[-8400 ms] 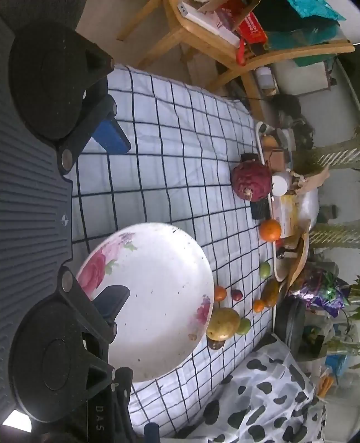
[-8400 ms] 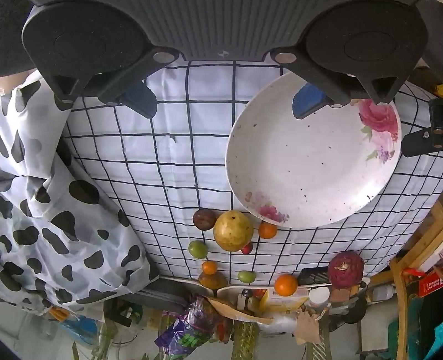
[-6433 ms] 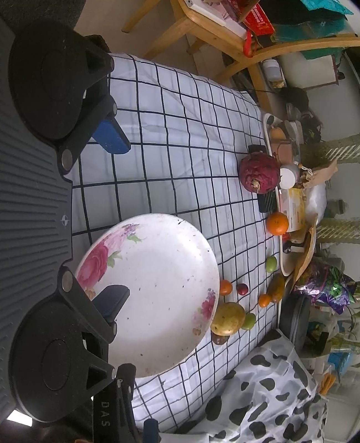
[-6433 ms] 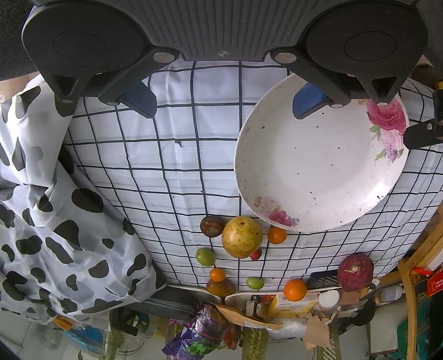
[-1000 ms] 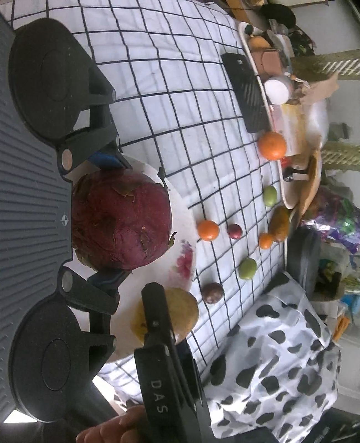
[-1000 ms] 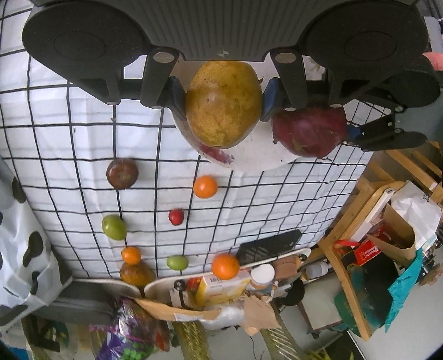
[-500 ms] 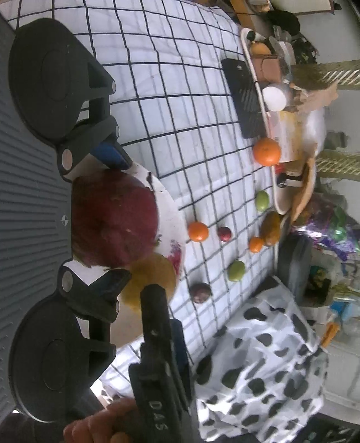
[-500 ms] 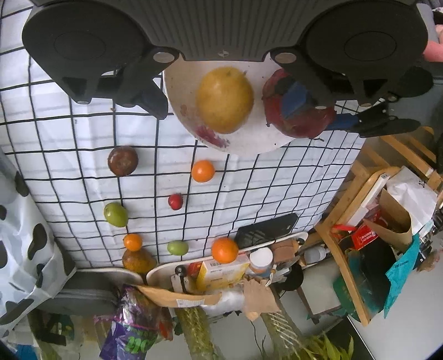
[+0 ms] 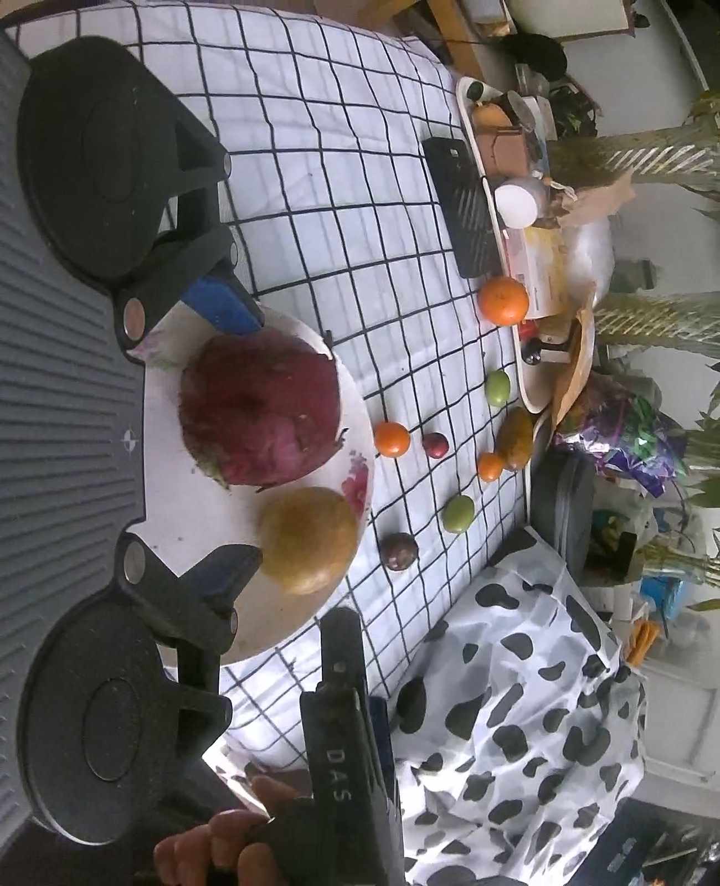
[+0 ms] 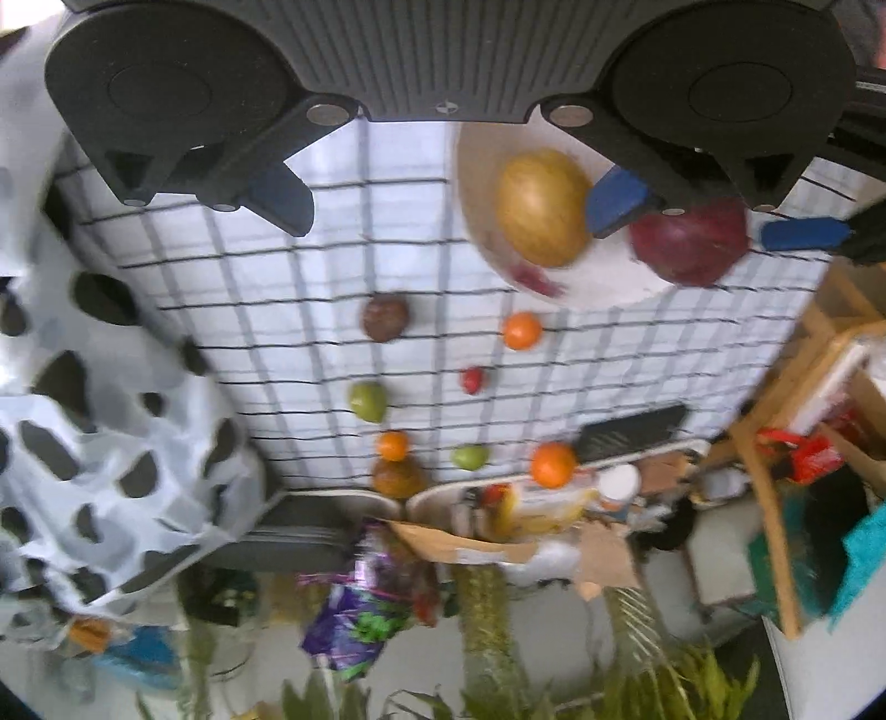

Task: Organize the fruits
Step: 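Lift both open tools away from the plate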

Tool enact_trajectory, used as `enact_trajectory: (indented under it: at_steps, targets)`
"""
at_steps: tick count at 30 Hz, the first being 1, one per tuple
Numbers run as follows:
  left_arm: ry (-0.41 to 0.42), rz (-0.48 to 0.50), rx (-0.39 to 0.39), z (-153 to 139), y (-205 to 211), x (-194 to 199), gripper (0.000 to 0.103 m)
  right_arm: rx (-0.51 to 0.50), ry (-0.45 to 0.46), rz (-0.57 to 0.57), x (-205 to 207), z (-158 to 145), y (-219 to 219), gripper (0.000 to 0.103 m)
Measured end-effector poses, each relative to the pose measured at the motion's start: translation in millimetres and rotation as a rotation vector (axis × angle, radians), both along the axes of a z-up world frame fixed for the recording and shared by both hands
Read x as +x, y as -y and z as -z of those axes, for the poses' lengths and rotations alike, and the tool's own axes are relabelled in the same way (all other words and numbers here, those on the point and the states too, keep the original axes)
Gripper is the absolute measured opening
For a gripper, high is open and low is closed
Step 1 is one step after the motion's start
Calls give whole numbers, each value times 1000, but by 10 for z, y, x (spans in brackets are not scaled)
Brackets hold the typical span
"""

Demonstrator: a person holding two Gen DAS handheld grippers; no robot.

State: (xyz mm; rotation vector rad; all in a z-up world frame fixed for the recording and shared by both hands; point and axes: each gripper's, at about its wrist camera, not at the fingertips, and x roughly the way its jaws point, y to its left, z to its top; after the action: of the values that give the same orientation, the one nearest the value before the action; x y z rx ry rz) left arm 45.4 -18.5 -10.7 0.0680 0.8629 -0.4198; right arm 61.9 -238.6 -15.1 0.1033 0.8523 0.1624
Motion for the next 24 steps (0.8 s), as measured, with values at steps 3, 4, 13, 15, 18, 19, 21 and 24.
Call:
enact_trajectory:
  at_steps: [3,4,13,15,18,19,21,24]
  targets:
    - [0,-9,1,1,-3,-26,83,-25,-4,9,-52,20,9,103]
    - [0,-9,0,0,-4,-32,83,-22,-5,8,-61,24,11,103]
    - [20,-7,18,-16,15,-46,83,-49,-8,1,-63,40,-27,103]
    - [26,-4,19,-22,20,-46,83,-51,-9,4,-58,42,-23,103]
    - [44,-3,20,-41,21,-47,83,-62,-3,1,-56,39,-31,103]
    - [50,-4,22,-47,21,-45,83,-67,-1,0,-55,39,-35,103]
    - [58,-7,24,-59,19,-33,83,-79,4,-2,-49,38,-41,103]
    - [64,-11,16,-82,18,6,83,-91,12,-2,-42,32,-42,103]
